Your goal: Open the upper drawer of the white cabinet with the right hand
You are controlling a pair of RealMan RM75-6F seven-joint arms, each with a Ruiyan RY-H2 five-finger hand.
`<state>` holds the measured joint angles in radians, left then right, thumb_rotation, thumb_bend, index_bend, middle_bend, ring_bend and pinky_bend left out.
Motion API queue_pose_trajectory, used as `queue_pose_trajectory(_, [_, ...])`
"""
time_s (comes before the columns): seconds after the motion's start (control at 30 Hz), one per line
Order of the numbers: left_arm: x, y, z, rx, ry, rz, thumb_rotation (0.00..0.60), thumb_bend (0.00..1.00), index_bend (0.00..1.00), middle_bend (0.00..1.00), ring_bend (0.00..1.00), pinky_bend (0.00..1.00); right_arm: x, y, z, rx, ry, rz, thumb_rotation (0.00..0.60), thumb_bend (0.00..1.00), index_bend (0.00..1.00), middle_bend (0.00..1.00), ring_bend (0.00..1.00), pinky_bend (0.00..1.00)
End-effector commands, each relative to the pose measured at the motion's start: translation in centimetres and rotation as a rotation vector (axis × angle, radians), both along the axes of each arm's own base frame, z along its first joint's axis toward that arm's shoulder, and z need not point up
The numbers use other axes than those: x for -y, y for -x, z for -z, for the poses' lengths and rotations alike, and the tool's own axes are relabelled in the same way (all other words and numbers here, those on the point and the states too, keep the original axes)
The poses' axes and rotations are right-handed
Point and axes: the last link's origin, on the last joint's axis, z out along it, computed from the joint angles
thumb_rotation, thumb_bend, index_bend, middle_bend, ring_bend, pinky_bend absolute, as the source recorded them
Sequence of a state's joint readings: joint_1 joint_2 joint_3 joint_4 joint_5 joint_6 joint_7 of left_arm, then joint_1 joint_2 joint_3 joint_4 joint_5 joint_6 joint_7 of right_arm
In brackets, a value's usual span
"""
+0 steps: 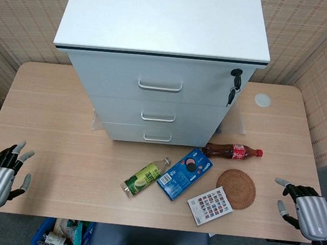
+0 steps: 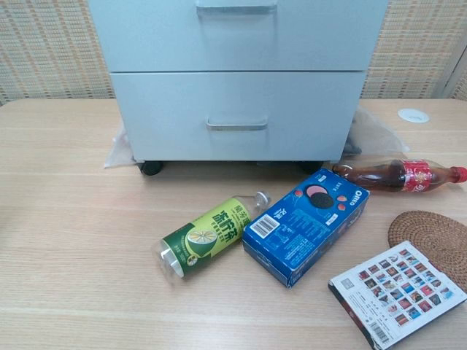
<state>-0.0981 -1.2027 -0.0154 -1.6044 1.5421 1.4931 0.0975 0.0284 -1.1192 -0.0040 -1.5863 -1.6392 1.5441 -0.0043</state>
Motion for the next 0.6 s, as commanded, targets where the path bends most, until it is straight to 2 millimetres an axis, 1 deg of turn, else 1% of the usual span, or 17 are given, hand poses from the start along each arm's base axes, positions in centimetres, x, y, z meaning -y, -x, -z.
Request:
queue_pose_trajectory(0.03, [-0.1,0.0,0.0,0.0,0.0,0.0,0.6,0.47,0.18,0.04,0.05,0.09,0.0,0.0,0.0,0.001,0.001,-0.002,0.6,0.37,0.27,0.48,0.42,0.39])
queue_pose_trajectory(0.23, [0.0,0.0,0.1,0.0,0.009,0.002,0.6,0.47,0.18,0.04,0.05,0.09,0.2,-0.1,0.0,0.002,0.009,-0.008,0.6,0.37,0.27,0.48,0.42,0.39])
queue_pose_trajectory(0.4, [0.0,-0.1,0.1,0.001,0.008,0.006,0.6,0.47,0.18,0.04,0.05,0.09,0.5,-0.5,-0.2,0.009,0.022,-0.033,0.6,0.37,0.27,0.48,0.42,0.39])
queue_pose_trajectory(0.53, [-0.1,-0.3,0.1,-0.009,0.02,0.017,0.6,0.47,0.18,0.04,0.05,0.09,1.4,-1.4,-0.4,-0.009,0.024,-0.08,0.6,0.37,0.27,0.49,0.44,0.46])
queue_pose_trajectory(0.6, [-0.1,-0.4,0.0,-0.006,0.016,0.02,0.6,0.47,0.18,0.04,0.05,0.09,2.1,-2.2,-0.5,-0.028,0.023,-0.114,0.6,0.37,0.27,0.51,0.49,0.52])
